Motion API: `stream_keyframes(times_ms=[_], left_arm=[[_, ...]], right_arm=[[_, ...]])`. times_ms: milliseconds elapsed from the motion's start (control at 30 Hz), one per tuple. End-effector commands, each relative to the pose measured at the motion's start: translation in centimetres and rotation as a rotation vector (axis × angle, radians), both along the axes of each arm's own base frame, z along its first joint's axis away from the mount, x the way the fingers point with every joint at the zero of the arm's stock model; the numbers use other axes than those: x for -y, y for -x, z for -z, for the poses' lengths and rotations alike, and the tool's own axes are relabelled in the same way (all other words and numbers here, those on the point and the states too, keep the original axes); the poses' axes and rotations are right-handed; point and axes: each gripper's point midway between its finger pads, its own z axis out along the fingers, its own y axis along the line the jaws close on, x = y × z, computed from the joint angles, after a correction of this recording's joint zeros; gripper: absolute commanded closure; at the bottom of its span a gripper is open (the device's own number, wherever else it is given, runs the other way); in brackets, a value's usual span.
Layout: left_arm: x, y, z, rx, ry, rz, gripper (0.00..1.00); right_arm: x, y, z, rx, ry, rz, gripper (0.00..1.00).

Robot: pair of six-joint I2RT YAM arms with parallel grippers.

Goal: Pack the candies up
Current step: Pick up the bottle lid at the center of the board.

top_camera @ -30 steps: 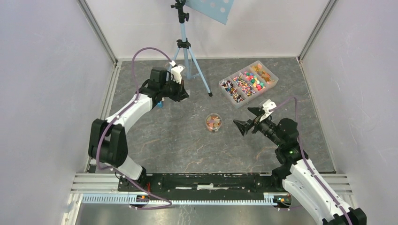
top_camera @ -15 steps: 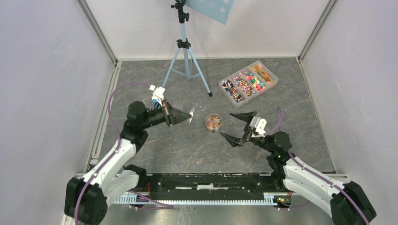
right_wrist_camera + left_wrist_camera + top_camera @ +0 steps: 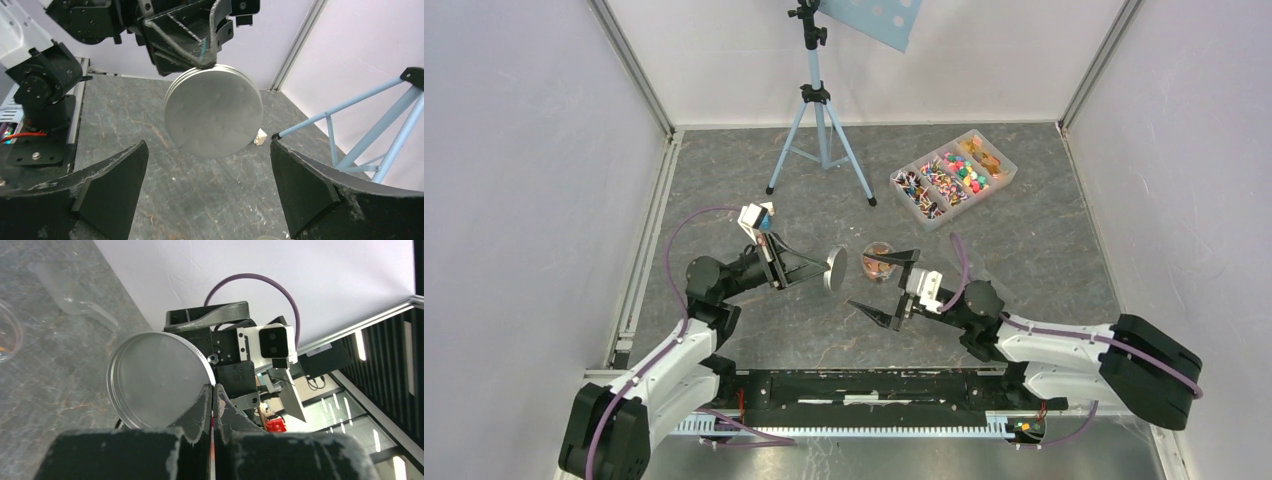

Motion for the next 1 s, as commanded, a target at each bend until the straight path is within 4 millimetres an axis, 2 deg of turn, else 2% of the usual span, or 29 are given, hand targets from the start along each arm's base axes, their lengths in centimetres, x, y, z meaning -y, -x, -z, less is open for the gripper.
stream_keyframes(times_ms=[0, 533, 967], left_arm=[[-0.1, 2.1, -2.0, 0.021, 0.063, 0.084, 0.98], [0.0, 2.8, -2.2, -0.001, 0.06, 0.102, 0.98], [0.1, 2.8, -1.1, 0.0, 0.017, 0.101, 0.98]], right_arm=[[-0.8, -1.0, -4.4, 0.092, -0.114, 0.05, 0.02], [-3.7, -1.2, -3.8, 0.075, -0.076, 0.005, 0.02], [-4.5, -0.1, -3.6, 0.083, -0.069, -0.065, 0.02]])
